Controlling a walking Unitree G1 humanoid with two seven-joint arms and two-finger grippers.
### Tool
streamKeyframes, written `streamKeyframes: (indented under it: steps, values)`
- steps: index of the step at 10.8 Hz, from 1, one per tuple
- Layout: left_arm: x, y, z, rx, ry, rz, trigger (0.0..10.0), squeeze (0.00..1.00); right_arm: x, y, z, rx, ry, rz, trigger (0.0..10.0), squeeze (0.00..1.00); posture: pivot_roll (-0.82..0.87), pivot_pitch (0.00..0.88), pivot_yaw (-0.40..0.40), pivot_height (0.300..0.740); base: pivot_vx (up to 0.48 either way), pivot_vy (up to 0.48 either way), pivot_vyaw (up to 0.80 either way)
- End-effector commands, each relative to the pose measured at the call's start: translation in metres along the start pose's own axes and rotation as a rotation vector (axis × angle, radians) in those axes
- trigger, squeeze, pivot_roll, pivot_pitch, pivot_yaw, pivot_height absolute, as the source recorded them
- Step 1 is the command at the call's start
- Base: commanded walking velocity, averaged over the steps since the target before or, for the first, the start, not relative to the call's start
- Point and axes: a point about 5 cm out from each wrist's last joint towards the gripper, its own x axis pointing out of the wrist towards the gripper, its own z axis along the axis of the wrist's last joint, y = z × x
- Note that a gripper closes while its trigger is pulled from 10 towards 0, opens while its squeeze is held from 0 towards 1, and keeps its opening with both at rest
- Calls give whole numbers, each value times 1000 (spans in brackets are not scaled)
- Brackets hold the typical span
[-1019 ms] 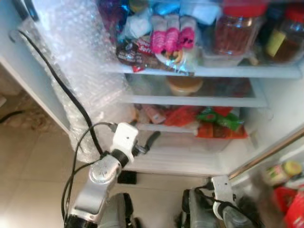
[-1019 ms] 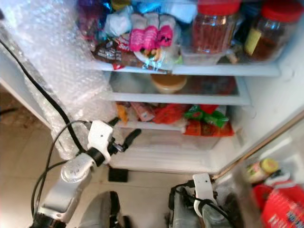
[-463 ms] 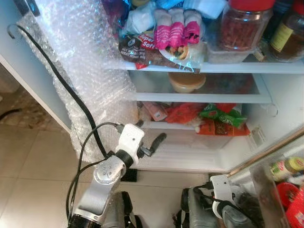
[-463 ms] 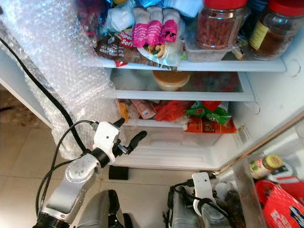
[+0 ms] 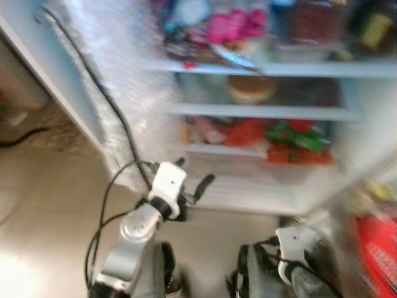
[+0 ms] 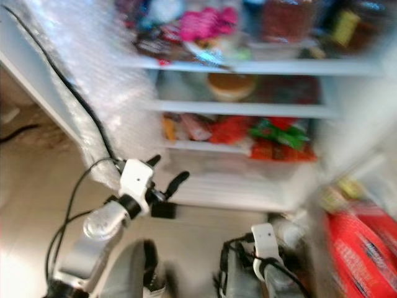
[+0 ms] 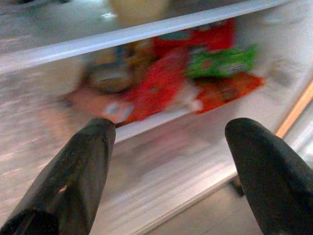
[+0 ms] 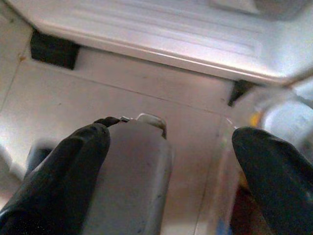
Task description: Restocking fridge
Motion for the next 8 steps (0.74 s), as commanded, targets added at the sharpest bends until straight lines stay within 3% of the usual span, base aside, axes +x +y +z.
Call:
streamKeyframes:
  steps: [1, 3, 8]
  values:
    - [-3, 1, -5, -6, 23, -5, 10000, 0, -16, 20, -61, 17, 229, 60, 10000, 0, -64, 237, 72, 606, -352, 0, 0]
    - [-4, 2, -5, -5, 25, -4, 10000, 0, -16, 21, -61, 20, 227, 61, 10000, 0, -65, 240, 74, 606, -351, 0, 0]
    - [-4, 6, -8, 10, 39, 25, 10000, 0, -16, 21, -60, 3, 216, 64, 10000, 0, -62, 236, 74, 606, 0, 0, 0]
